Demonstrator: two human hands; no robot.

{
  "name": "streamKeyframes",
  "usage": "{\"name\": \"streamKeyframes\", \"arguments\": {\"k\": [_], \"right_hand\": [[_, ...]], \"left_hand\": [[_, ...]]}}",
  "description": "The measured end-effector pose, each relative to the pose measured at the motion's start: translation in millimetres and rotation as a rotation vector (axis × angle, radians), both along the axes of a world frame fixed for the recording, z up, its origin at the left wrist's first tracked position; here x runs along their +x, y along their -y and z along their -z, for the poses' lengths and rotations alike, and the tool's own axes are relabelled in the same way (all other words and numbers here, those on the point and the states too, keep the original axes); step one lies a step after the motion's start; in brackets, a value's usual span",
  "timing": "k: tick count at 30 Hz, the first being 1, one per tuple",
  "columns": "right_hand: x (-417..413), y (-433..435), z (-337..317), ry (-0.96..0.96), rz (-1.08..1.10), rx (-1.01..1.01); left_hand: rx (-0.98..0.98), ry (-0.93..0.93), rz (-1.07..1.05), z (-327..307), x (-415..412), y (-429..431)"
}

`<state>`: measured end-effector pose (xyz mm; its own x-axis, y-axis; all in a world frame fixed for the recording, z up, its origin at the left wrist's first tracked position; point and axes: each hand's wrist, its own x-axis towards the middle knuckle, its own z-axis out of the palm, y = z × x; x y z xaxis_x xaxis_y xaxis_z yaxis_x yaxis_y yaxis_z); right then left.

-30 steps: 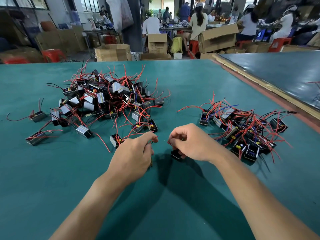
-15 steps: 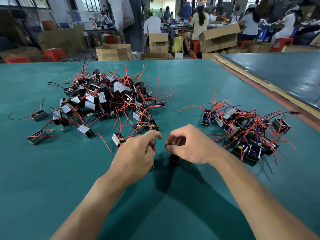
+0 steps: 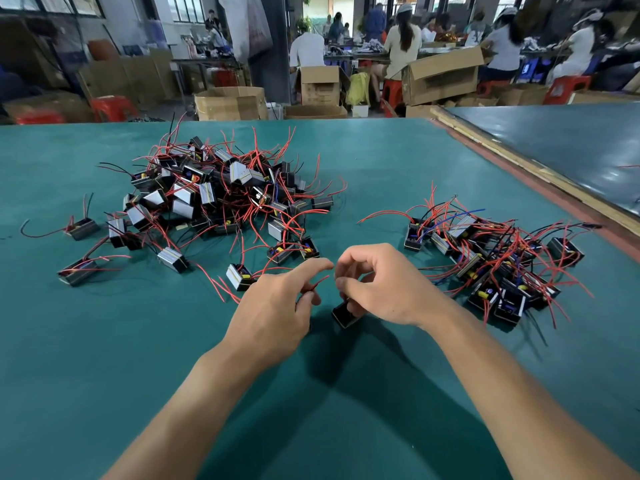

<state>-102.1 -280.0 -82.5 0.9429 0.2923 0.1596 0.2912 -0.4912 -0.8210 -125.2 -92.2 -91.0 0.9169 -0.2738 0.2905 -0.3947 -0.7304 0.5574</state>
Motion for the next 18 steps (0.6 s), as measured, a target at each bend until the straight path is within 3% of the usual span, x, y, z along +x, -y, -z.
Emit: {"name": "streamKeyframes", "arguments": {"k": [18], "right_hand": [[-0.5, -1.6, -0.7, -0.048, 0.003, 0.082]], "left_hand": [[-0.098, 0.131, 0.006, 0.6, -2.2, 3.3]]}}
